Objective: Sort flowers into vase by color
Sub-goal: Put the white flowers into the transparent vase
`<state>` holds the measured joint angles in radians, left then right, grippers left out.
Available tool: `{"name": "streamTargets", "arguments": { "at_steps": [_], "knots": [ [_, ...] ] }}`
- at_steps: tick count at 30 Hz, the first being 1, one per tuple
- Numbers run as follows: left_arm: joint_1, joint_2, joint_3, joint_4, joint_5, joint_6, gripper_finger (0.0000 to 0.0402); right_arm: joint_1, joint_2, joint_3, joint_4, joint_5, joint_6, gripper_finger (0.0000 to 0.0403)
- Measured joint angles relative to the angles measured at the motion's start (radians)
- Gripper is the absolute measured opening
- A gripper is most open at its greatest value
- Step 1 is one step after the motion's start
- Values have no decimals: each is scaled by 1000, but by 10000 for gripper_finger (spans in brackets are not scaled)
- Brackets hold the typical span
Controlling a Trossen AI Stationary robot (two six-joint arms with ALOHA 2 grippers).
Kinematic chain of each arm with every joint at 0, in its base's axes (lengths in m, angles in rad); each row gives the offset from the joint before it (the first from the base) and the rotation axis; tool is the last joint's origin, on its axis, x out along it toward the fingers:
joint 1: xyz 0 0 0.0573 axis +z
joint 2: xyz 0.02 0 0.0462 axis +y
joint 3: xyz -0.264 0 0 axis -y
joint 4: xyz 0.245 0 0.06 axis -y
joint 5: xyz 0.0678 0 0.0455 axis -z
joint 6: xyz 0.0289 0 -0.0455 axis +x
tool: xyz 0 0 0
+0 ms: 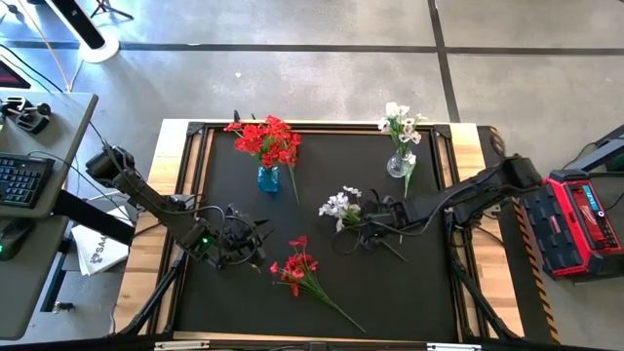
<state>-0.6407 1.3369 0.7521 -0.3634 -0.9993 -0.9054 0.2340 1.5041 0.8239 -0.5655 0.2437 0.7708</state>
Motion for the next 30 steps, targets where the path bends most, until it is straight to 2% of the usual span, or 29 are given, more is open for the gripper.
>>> {"name": "streamTargets", "arguments": {
  "at_steps": [4, 8, 12, 17, 18, 20, 23, 26, 30],
  "knots": [
    [0, 0, 0, 4, 0, 0, 138, -6, 93, 0, 17, 6, 6, 269],
    [0, 0, 0, 6, 0, 1, 138, -25, 156, 2, 58, -11, -13, 233],
    [0, 0, 0, 12, 0, 10, 138, -34, 166, 2, 109, -20, -20, 167],
    [0, 0, 0, 14, 1, 11, 138, -27, 145, 0, 87, 1, -20, 49],
    [0, 0, 0, 14, 1, 11, 138, -17, 136, -1, 77, 26, -21, 27],
    [0, 0, 0, 14, 1, 11, 138, 8, 101, -5, 62, 85, -27, 10],
    [0, 0, 0, 19, 2, 19, 138, 56, 17, -4, 67, 175, -36, 20],
    [0, 0, 0, 19, 2, 19, 138, 111, -101, -24, 76, 316, -68, 12],
    [0, 0, 0, 19, 2, 19, 138, 166, -309, -138, 205, 512, -126, 5]
  ]
}}
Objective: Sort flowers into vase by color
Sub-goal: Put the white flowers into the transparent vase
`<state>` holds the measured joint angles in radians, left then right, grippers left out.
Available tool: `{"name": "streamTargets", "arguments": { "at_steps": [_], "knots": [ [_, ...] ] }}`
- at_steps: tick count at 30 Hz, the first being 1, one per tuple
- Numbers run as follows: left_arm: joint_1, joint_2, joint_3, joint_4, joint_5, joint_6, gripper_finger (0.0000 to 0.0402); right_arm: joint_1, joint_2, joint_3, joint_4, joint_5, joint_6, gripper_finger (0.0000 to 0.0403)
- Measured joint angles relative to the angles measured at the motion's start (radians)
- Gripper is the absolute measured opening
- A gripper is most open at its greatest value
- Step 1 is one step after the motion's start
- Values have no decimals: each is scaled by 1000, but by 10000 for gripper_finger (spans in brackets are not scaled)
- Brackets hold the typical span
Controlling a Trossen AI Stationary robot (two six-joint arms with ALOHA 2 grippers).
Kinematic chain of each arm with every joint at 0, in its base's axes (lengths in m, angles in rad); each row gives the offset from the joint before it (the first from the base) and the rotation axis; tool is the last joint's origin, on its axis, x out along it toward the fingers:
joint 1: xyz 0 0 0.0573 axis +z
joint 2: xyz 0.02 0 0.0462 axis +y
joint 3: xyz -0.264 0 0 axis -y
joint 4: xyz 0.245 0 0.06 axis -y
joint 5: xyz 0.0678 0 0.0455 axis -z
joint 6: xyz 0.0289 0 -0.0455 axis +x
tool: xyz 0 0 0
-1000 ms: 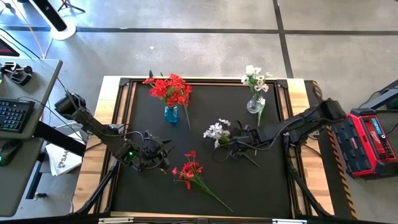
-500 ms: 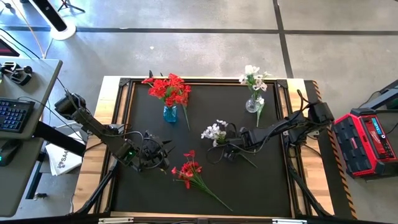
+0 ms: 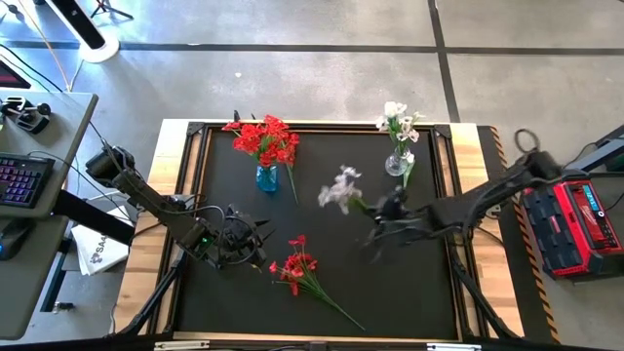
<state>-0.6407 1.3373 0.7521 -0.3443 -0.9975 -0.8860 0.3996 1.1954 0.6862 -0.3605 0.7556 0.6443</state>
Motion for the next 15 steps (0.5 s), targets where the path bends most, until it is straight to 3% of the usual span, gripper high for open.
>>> {"name": "streamTargets", "arguments": {
  "at_steps": [2, 5, 11, 15],
  "knots": [
    [0, 0, 0, 0, 0, 2, 138, 15, -110, -89, 130, 67, -70, 5],
    [0, 0, 0, 0, -1, 17, 138, 26, -253, -252, 489, 114, -309, 2],
    [10, 0, 0, 2, -7, 27, 138, -26, -410, -541, 1332, -39, -874, 1],
    [18, 0, 0, 4, -7, 26, 138, -77, -453, -617, 1547, -62, -1142, 3]
  ]
}}
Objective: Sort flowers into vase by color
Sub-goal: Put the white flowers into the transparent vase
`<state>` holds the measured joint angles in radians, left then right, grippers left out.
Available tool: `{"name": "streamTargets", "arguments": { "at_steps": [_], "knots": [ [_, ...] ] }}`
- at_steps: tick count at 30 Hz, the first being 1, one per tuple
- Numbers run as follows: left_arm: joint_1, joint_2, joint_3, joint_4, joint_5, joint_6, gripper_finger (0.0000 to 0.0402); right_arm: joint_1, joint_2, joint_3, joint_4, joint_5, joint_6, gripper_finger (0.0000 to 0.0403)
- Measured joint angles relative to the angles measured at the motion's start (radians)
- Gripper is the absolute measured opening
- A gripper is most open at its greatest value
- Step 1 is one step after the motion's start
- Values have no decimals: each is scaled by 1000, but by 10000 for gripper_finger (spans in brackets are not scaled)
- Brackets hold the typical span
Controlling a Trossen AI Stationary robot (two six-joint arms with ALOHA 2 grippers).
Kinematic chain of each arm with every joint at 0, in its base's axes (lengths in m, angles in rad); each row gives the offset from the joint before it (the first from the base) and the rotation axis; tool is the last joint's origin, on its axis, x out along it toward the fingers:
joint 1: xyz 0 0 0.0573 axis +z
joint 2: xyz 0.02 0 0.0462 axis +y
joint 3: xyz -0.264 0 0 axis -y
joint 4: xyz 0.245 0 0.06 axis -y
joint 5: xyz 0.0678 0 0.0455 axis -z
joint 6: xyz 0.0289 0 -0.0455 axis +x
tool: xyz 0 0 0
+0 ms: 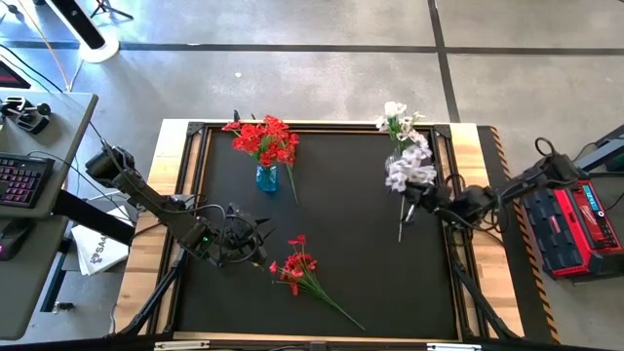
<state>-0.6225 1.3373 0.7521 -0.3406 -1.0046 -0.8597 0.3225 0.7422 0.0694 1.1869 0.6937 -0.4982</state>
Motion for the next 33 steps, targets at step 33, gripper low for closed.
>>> {"name": "streamTargets", "arguments": {
  "at_steps": [33],
  "knots": [
    [2, 0, 0, 2, -2, 0, 138, -674, 41, 14, -56, -46, 183, 0]
  ]
}}
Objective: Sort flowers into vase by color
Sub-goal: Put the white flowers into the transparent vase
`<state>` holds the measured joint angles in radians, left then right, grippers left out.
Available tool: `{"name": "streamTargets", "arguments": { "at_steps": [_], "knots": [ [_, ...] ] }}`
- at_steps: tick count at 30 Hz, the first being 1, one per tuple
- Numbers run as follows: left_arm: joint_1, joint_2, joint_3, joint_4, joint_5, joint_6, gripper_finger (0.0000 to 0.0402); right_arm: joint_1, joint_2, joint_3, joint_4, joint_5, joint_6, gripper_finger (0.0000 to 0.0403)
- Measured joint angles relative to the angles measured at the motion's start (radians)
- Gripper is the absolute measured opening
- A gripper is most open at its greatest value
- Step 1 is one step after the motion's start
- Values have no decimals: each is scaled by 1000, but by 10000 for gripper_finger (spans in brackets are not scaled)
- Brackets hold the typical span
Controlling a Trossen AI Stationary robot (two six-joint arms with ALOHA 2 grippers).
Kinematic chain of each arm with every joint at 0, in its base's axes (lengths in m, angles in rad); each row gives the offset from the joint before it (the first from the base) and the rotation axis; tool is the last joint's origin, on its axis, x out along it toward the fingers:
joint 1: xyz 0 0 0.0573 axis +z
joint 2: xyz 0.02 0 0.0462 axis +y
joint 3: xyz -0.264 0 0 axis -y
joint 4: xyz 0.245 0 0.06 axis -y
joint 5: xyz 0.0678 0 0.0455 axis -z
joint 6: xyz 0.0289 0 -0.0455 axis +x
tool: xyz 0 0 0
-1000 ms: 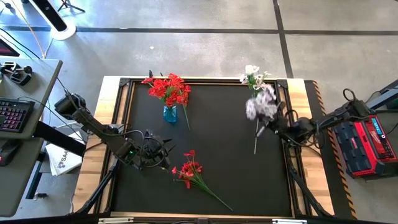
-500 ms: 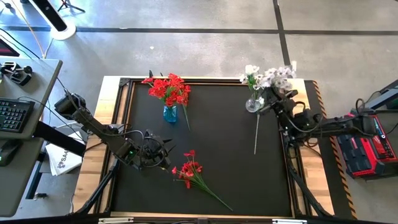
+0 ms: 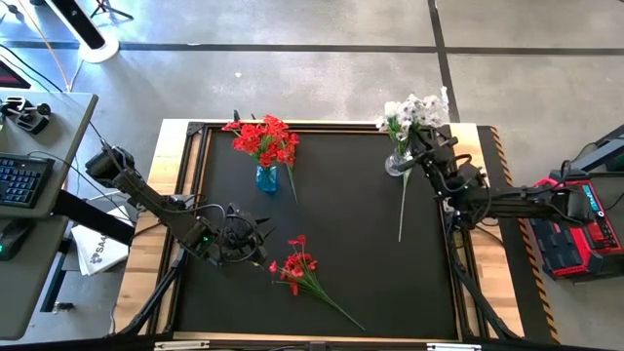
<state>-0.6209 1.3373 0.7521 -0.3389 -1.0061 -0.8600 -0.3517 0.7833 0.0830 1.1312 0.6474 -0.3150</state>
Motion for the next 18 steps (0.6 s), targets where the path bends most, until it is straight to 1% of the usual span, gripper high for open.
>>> {"name": "streamTargets", "arguments": {
  "at_steps": [3, 5, 7, 11, 13, 15, 18],
  "knots": [
    [0, 0, 0, 0, 0, 0, 138, -4, 2, 0, -31, 19, 1, 5],
    [0, 0, 0, 0, 0, 0, 138, -4, 2, 0, -50, 35, 1, 19],
    [0, 0, 0, 0, 0, 0, 138, -4, 2, 0, -71, 40, 1, 44],
    [0, 0, 0, 0, 0, -1, 138, 4, 0, 0, -132, 46, 8, 106],
    [0, 0, 0, 0, 0, -2, 138, 13, 0, 1, -178, 82, 33, 135],
    [0, 0, 0, 0, 0, -2, 138, 27, 0, 15, -244, 140, 57, 160],
    [0, 0, 0, 3, 0, -4, 138, 57, 0, 65, -385, 212, 79, 187]
  ]
}}
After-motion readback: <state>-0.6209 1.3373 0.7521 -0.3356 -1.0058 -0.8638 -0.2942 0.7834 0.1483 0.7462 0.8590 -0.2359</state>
